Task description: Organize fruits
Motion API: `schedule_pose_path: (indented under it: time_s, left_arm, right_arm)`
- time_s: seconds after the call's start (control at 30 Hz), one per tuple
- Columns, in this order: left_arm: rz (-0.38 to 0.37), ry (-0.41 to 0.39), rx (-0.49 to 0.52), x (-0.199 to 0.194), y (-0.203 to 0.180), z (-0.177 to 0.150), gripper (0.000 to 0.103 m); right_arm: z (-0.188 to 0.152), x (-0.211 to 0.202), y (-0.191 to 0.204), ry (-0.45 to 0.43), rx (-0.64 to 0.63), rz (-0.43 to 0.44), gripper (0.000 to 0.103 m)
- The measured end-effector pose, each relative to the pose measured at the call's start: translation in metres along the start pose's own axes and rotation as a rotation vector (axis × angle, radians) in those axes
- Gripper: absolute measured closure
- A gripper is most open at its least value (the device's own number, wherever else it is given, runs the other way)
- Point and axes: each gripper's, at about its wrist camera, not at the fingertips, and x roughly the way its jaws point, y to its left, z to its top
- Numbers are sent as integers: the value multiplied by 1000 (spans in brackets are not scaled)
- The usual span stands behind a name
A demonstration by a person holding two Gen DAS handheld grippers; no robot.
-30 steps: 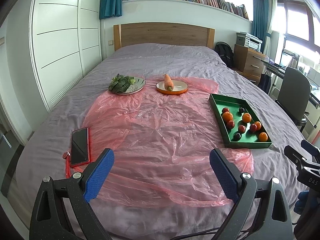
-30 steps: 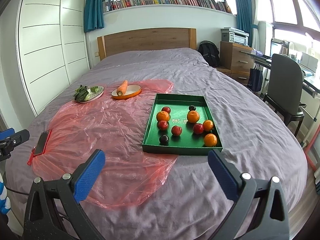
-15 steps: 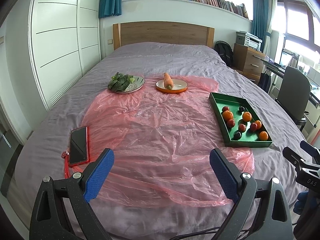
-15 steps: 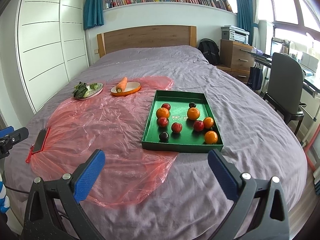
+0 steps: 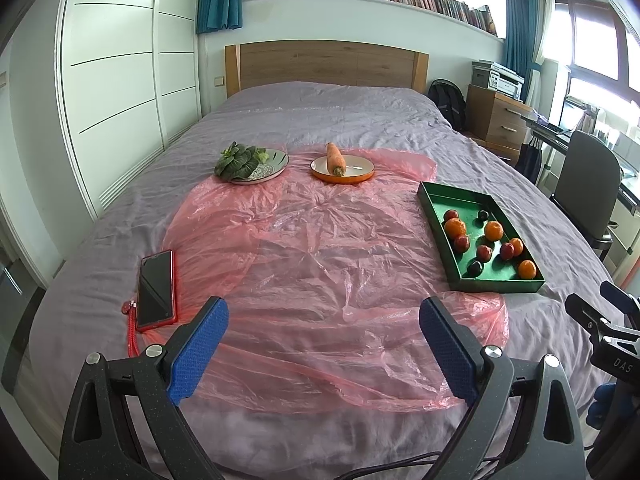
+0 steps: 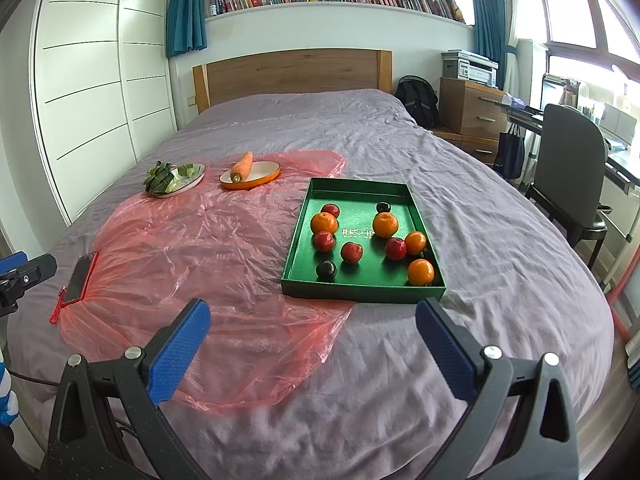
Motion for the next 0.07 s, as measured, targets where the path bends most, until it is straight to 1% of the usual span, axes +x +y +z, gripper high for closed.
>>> schedule_pose_path:
  time_s: [0.07]
  left_arm:
    - [1,1,0,0,-1,-1,9]
  right_arm:
    - [0,0,0,0,-1,0,0]
